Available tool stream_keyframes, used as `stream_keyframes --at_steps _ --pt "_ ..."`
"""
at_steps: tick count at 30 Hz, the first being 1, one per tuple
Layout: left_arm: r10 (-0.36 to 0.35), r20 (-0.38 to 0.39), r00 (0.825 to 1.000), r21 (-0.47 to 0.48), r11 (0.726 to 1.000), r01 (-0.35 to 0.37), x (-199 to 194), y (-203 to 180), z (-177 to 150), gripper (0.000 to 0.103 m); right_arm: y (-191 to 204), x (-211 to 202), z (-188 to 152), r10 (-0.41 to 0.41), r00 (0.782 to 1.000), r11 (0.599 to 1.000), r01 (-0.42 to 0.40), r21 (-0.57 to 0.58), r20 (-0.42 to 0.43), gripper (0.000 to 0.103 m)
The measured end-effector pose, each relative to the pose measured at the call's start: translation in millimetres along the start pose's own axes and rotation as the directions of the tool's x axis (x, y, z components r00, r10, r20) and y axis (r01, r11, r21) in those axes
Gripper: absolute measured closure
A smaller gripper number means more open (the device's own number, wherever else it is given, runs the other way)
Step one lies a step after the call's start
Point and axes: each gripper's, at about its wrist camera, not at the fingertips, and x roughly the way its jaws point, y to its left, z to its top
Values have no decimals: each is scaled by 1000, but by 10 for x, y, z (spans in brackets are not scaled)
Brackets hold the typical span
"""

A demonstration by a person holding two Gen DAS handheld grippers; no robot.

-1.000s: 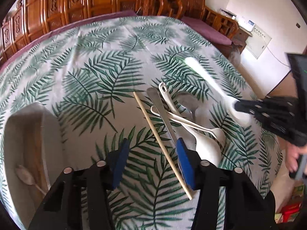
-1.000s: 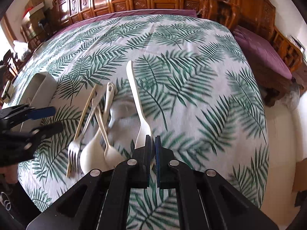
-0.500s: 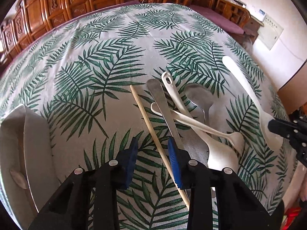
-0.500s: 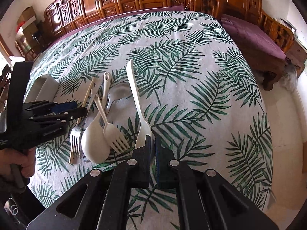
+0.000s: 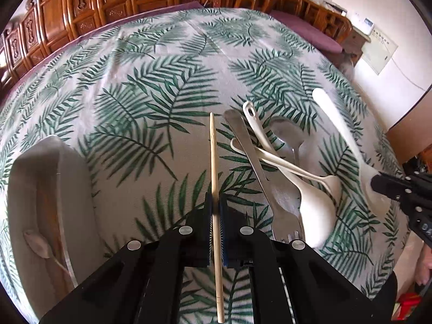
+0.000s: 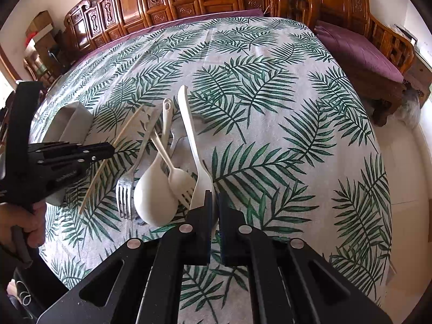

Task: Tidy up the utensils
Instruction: 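Grasp a wooden chopstick with the left gripper while the right holds the white fork, then carry fork and chopstick over the grey tray and open both grippers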

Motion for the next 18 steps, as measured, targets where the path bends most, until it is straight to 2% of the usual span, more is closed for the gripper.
stream_keyframes --at_steps 11,18 --pt "-32 102 994 8 999 32 -663 177 -69 99 244 -138 1 -12 1000 1000 12 -9 22 98" --pt "-40 149 988 1 999 40 -994 336 -169 99 488 -229 35 8 999 1000 -7 -27 40 98"
